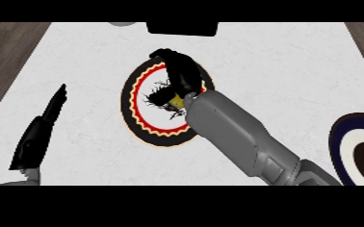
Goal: Pick the lemon from the plate and place it in the plate
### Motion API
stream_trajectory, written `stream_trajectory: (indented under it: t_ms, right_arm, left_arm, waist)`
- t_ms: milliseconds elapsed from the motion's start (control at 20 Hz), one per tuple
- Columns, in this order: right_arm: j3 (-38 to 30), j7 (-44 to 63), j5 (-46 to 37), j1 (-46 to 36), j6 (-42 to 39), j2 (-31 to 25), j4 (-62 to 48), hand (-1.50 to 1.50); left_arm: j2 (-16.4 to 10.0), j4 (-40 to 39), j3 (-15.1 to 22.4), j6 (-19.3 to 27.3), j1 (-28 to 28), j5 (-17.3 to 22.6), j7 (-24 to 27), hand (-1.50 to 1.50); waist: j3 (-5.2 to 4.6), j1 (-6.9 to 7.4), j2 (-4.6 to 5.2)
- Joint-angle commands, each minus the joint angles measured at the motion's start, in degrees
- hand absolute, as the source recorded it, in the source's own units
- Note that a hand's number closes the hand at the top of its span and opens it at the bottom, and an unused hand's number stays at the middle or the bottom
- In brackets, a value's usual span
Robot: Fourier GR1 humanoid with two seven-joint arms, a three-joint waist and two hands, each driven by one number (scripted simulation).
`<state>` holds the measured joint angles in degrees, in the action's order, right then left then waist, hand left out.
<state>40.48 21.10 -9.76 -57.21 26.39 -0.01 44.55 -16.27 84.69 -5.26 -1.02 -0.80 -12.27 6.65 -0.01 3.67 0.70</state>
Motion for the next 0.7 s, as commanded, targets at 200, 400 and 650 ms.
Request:
stream_trajectory:
  t_ms: [200,400,650]
  right_arm:
    - [-6.4,-8.7,7.3,1.7,13.6,0.0,2.7,-1.50]
    - [-13.1,-9.6,9.3,1.6,14.4,-1.3,1.9,-1.50]
    - [-22.5,-21.7,18.7,9.8,6.9,-6.0,8.4,-1.50]
  left_arm:
    - [0.5,-2.4,-1.2,1.1,-0.7,-0.5,1.8,0.00]
    - [0.5,-0.7,-2.0,0.6,-1.9,0.4,0.7,0.00]
    - [1.3,-0.1,-2.1,1.2,-4.5,0.2,3.2,0.00]
  waist:
    - [0.02,-2.04,-0.30]
    - [0.03,-3.07,-0.57]
    - [0.08,-3.38,-0.53]
